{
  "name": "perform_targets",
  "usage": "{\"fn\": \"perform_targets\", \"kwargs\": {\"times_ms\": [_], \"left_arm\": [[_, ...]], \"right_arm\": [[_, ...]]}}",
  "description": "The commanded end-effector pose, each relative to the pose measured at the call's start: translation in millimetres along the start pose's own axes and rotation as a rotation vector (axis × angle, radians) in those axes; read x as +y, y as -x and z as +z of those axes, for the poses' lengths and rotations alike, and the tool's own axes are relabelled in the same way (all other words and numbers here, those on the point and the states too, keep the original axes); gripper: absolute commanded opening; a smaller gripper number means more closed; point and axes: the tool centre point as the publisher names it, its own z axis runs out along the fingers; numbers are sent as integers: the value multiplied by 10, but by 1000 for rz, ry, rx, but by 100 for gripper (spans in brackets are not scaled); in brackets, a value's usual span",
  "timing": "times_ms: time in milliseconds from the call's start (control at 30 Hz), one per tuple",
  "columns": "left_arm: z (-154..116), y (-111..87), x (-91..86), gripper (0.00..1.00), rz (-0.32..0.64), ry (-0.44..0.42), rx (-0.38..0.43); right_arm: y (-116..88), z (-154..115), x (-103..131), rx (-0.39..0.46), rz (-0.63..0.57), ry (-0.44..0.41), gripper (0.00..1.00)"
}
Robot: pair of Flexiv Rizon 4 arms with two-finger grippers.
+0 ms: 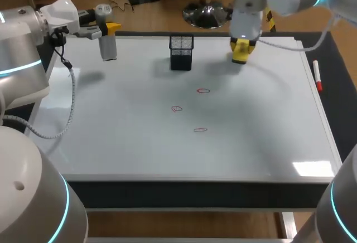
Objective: Pick up the inspection probe, press it on each red-marked spot on the whiteboard one by one, put down the probe, pick up the eraser, and wipe off all the red marks.
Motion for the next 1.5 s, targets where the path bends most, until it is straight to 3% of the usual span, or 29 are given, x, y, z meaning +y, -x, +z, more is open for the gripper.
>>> {"fn": "perform_targets", "kwargs": {"times_ms": [33, 433, 667, 1500], "left_arm": [[1, -4, -4, 0, 1, -2, -3], [1, -4, -4, 0, 1, -2, -3], [1, -4, -4, 0, 1, -2, -3], [1, -4, -4, 0, 1, -2, -3]], "right_arm": [[-341, -100, -14, -18, 108, 6, 0], [-1079, -136, 17, 5, 337, -5, 0], [-1340, -96, 103, 23, 416, 17, 0], [-1381, -105, 196, -17, 424, 25, 0]]}}
